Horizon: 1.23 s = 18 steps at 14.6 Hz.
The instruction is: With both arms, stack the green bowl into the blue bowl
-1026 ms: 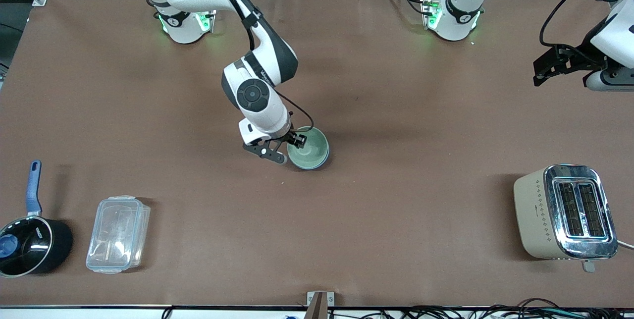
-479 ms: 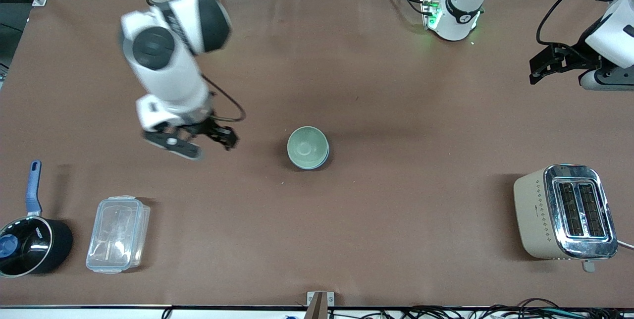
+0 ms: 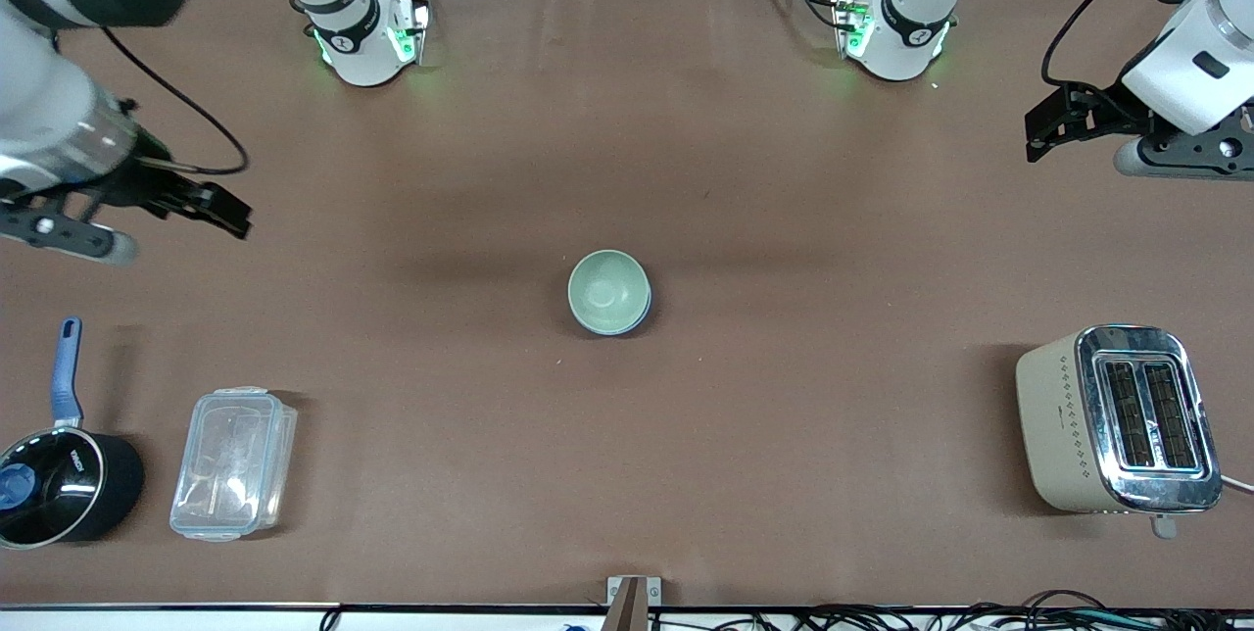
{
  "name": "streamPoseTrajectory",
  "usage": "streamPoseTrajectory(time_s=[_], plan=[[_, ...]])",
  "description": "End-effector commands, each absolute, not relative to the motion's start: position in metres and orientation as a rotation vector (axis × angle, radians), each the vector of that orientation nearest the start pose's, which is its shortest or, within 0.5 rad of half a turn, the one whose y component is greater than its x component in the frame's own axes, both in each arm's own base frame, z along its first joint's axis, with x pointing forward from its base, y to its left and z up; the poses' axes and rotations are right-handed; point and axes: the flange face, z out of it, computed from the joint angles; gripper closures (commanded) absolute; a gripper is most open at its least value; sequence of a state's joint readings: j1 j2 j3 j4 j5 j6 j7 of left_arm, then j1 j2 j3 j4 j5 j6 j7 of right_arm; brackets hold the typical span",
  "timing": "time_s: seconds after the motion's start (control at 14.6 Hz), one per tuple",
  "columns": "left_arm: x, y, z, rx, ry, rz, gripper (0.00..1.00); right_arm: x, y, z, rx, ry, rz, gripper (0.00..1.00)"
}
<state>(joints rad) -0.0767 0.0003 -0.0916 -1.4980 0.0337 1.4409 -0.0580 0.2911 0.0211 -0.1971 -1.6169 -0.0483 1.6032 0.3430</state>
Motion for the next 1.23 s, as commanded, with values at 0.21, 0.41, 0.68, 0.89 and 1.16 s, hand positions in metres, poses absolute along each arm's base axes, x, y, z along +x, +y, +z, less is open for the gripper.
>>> streamPoseTrajectory(time_s=[0.21, 0.41, 0.68, 0.89, 1.16], plan=[[0.531, -0.086, 0.653, -3.119, 0.175, 0.053, 0.0, 0.508, -0.031, 0.61, -3.159, 0.254, 0.065, 0.0], [0.532, -0.089, 0.654, -3.119, 0.185, 0.048, 0.0, 0.492, -0.058, 0.622, -3.156, 0.127, 0.108, 0.0], [0.535, -0.09, 0.651, -3.118, 0.187, 0.055, 0.0, 0.503, -0.055, 0.668, -3.173, 0.114, 0.028, 0.0], [0.536, -0.088, 0.65, -3.118, 0.182, 0.057, 0.0, 0.517, -0.055, 0.67, -3.176, 0.14, 0.012, 0.0], [0.54, -0.09, 0.651, -3.121, 0.19, 0.053, 0.0, 0.53, -0.052, 0.661, -3.156, 0.163, 0.018, 0.0]])
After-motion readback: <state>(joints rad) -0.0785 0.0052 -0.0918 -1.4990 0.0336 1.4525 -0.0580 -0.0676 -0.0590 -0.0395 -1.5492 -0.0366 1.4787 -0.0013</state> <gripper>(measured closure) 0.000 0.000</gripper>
